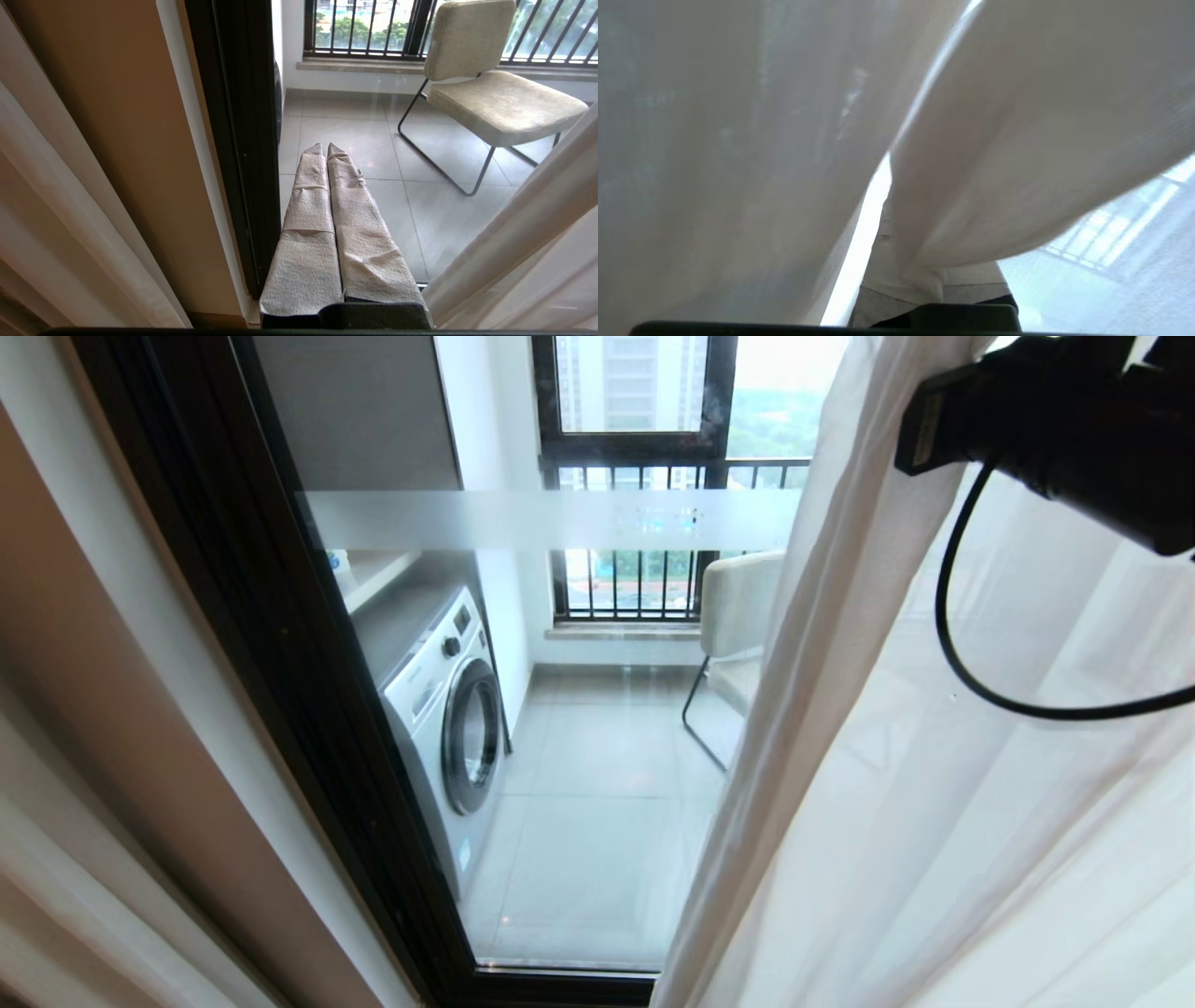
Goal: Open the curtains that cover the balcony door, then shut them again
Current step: Close the inner curtains on both sides
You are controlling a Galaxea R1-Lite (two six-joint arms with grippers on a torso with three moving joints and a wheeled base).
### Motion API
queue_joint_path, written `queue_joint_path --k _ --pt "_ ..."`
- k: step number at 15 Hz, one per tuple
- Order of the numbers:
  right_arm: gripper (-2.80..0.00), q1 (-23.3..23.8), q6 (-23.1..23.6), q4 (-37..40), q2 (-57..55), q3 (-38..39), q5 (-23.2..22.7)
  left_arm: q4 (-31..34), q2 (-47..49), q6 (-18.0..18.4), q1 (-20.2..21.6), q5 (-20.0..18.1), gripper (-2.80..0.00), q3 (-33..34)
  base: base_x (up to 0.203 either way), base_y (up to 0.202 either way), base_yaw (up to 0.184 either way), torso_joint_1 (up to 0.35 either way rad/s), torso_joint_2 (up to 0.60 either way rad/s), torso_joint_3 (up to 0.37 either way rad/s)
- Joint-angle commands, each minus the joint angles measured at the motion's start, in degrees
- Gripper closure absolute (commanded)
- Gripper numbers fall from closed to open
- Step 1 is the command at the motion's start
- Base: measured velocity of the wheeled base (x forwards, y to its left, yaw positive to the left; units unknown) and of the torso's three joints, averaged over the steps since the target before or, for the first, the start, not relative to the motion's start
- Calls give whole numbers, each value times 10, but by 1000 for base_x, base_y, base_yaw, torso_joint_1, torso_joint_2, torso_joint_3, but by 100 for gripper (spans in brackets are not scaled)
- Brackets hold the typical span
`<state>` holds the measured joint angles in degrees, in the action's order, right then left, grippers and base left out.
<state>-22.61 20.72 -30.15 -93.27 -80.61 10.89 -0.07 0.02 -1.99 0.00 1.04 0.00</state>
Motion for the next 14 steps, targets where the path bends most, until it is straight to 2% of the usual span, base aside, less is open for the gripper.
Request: queue_joint_path --k 1,4,7,14 --pt "0 65 -10 -3 17 -5 1 0 0 0 0 0 0 0 0 0 0 0 0 0" --pt "0 143 -40 -5 29 -6 0 0 0 0 0 0 0 0 0 0 0 0 0 0" --pt "0 196 -46 -13 34 -4 2 0 0 0 0 0 0 0 0 0 0 0 0 0" --pt "0 257 -73 -29 45 10 -2 0 0 0 0 0 0 0 0 0 0 0 0 0"
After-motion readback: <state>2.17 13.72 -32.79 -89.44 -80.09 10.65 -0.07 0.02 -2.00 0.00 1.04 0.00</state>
